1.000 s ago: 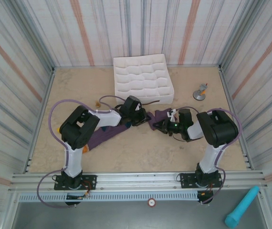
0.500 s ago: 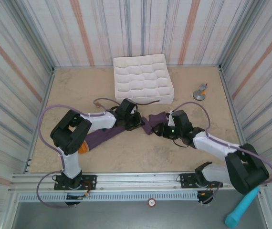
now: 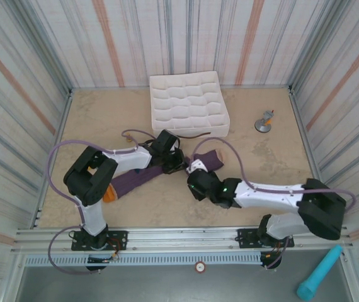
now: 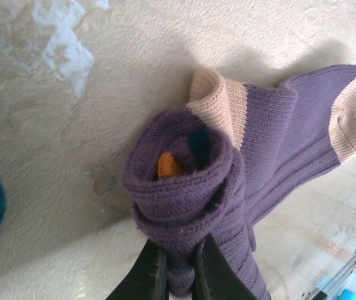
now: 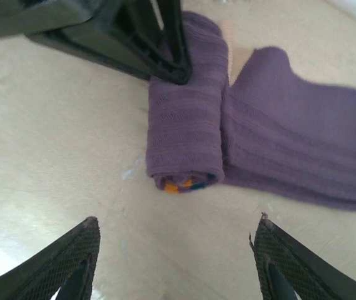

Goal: Roll the socks

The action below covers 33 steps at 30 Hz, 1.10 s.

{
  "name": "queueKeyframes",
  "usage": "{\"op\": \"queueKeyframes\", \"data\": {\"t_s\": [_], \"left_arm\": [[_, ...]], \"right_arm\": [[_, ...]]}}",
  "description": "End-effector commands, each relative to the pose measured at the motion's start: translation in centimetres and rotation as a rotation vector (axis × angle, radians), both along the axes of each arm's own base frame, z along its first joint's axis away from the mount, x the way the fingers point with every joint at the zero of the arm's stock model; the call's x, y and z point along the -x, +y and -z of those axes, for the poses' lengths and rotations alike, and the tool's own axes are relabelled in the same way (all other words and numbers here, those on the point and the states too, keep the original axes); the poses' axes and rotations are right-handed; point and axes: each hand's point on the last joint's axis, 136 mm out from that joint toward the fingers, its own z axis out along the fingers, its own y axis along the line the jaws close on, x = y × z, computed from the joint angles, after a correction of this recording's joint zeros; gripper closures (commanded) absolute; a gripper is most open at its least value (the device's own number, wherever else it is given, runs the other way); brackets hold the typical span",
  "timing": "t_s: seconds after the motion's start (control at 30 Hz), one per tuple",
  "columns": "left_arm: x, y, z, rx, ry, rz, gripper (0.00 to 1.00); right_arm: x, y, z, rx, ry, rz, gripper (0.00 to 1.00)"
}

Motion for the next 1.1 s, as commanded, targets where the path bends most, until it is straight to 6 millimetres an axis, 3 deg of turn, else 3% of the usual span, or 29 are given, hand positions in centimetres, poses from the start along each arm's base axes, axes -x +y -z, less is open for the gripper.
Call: {"op": "queueKeyframes", "data": {"t_s": [0.0, 0.13, 0.23, 0.6, 0.67, 0.8, 0.93, 1.07], "left_arm": [[0.8, 0.9, -0.2, -0.03, 0.031, 0.019, 1.0], [0.8, 0.7, -0.1, -0.023, 0.042, 0.023, 1.0], [1.0, 0.7, 0.0, -0.023, 0.05, 0.026, 1.0], [1.1, 0.9, -0.1, -0.018, 0.045, 0.031, 1.0], [1.1, 1.1, 0.0, -0.017, 0.048, 0.028, 1.0], [1.1, 1.0, -0.2, -0.005, 0.043, 0.034, 0.98], [0.9, 1.1, -0.5, -0.004, 0.02, 0.031, 0.82], [0.8, 1.2, -0.8, -0.005, 0.012, 0.034, 0.46]], "right_arm": [[-1.5, 0.7, -1.5, 0.212, -0.242, -0.017, 0.35], [-1.6, 2.8, -0.6, 0.335, -0.347, -0.049, 0.38], [-2.2, 3.2, 0.1, 0.382, -0.382, -0.036, 0.38], [-3.6, 1.8, 4.2, 0.502, -0.37, 0.015, 0.45], [-3.6, 1.6, 4.7, 0.501, -0.358, 0.022, 0.51], [-3.7, 1.0, 5.6, 0.483, -0.317, 0.042, 0.77], [-3.6, 0.1, 6.7, 0.444, -0.25, 0.056, 0.96], [-3.4, -1.0, 7.6, 0.386, -0.176, 0.072, 1.0]]}}
